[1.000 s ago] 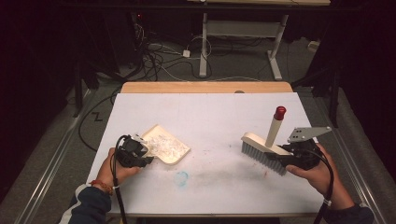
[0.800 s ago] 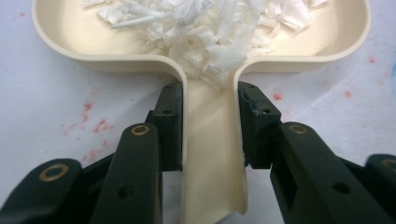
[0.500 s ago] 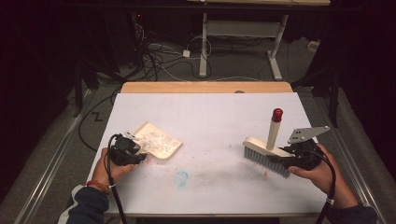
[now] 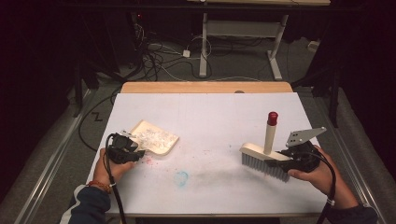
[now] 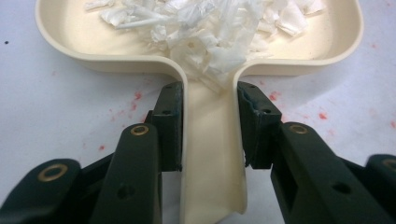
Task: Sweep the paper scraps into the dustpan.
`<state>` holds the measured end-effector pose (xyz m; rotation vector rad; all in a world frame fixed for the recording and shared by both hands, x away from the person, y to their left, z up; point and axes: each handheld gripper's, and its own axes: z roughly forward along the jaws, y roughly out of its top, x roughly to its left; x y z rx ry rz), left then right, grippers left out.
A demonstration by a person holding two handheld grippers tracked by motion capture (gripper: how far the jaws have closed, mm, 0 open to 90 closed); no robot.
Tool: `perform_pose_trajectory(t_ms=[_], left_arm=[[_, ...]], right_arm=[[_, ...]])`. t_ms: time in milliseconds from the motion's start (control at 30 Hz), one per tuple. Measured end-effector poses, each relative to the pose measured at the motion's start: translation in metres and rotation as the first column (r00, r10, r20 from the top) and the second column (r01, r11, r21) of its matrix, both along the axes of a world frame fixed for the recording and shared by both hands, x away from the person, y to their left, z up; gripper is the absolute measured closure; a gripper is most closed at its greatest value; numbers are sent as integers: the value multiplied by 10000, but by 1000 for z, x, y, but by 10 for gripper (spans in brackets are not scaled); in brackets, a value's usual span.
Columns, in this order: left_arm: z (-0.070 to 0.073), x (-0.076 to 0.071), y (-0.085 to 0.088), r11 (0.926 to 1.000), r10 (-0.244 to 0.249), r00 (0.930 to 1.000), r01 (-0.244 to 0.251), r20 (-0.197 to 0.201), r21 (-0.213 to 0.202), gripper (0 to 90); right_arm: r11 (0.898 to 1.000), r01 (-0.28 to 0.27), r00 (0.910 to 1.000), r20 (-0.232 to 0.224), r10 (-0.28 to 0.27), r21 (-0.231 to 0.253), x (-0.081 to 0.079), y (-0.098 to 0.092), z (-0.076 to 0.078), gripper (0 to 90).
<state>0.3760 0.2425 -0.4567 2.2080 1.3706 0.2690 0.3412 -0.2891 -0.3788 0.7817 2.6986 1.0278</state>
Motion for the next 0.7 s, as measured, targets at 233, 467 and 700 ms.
perform_pose_trajectory(t_ms=[233,467,700], left_arm=[[-1,-5,-6,9999,49,10000,-48,-29,135,621],[4,-13,-10,9995,243,9994,-248,254,178,621],[5,-30,-10,9962,833,9957,-822,415,-277,621]], right_arm=[[9993,-384,9987,-330,384,-17,-2,3,-1,676],[9987,-488,9978,-460,481,-138,-1,0,-2,676],[9976,-674,9947,-785,659,-173,-2,-1,-3,676]])
